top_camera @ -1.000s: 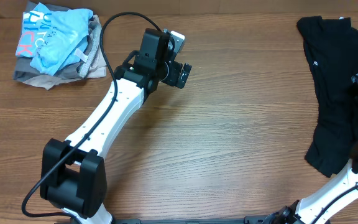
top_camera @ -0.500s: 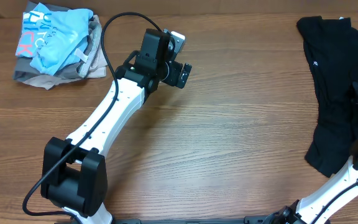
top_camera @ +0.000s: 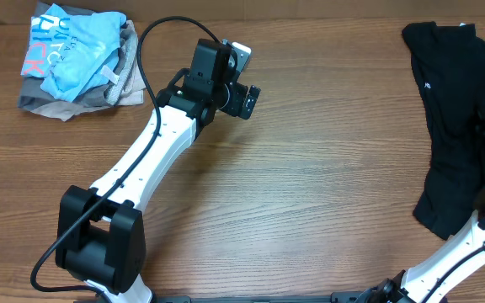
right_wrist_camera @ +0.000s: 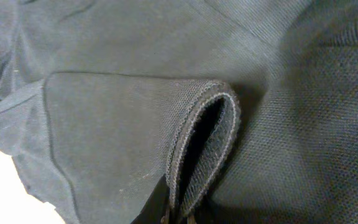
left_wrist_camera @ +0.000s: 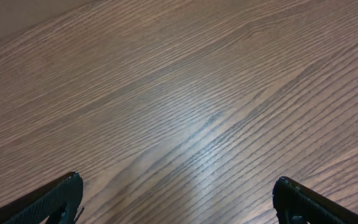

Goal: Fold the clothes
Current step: 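Reach the right gripper to the black t-shirt and pinch its edge, then drag the black t-shirt leftward toward the table center with the right gripper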

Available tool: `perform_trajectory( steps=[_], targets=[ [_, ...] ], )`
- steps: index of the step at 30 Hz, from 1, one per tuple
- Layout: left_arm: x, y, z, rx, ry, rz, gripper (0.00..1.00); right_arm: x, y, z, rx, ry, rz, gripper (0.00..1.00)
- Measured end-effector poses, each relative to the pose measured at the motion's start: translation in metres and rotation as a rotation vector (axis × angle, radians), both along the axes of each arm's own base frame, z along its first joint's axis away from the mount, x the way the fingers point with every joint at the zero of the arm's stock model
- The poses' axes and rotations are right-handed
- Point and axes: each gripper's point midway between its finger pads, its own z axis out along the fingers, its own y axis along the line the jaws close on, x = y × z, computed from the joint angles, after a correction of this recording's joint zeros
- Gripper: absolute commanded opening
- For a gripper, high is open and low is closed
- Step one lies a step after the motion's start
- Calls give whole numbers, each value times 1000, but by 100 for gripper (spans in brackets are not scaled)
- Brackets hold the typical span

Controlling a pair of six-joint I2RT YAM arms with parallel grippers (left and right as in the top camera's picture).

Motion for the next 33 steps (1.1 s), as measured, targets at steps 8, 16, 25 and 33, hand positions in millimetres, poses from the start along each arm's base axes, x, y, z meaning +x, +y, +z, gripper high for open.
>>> perform_trajectory(
  steps=[8,16,25,33],
  targets=[
    [6,0,11,-2,-25,7,100,1,26,43,-22,-17,125,4],
    [17,9,80,-13,-69,38,100,23,103,114,-97,-100,350,4],
    [33,61,153,-48,-141,156,100,33,220,199,-140,-260,604,4],
    [36,122,159,-55,-107,297,100,10,362,188,-52,-179,915,4]
  ],
)
